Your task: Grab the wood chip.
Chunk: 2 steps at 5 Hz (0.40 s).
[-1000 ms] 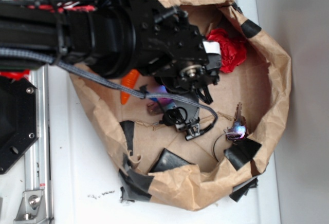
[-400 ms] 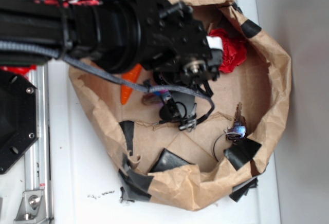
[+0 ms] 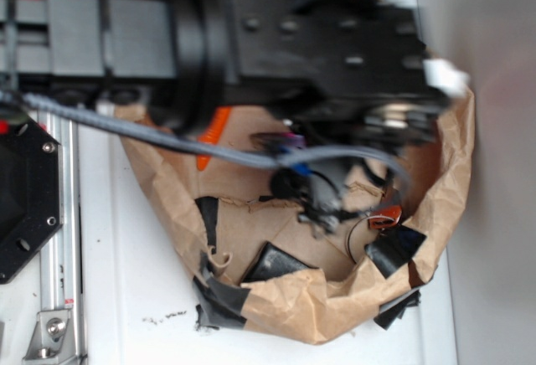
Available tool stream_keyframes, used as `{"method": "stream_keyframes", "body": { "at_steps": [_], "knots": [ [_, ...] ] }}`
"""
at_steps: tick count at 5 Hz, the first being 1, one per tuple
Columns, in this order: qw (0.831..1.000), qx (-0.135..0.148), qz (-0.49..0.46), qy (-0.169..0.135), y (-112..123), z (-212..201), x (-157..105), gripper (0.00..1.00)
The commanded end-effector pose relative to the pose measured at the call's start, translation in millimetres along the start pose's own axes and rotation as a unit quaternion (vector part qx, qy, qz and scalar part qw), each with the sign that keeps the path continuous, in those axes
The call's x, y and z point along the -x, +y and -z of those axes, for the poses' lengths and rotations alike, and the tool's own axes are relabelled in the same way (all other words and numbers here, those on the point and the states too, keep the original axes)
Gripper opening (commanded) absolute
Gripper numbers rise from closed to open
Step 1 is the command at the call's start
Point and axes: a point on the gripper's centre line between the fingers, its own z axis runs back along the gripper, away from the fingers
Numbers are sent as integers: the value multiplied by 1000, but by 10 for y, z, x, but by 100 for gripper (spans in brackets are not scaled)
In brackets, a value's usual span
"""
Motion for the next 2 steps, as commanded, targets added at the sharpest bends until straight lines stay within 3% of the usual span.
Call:
{"method": "stream_keyframes", "body": {
  "at_steps": [1,2],
  "knots": [
    [999,-17,11,-27,-100,-399,26,0],
    [999,-26,-1,-35,-76,-351,35,0]
  ]
}}
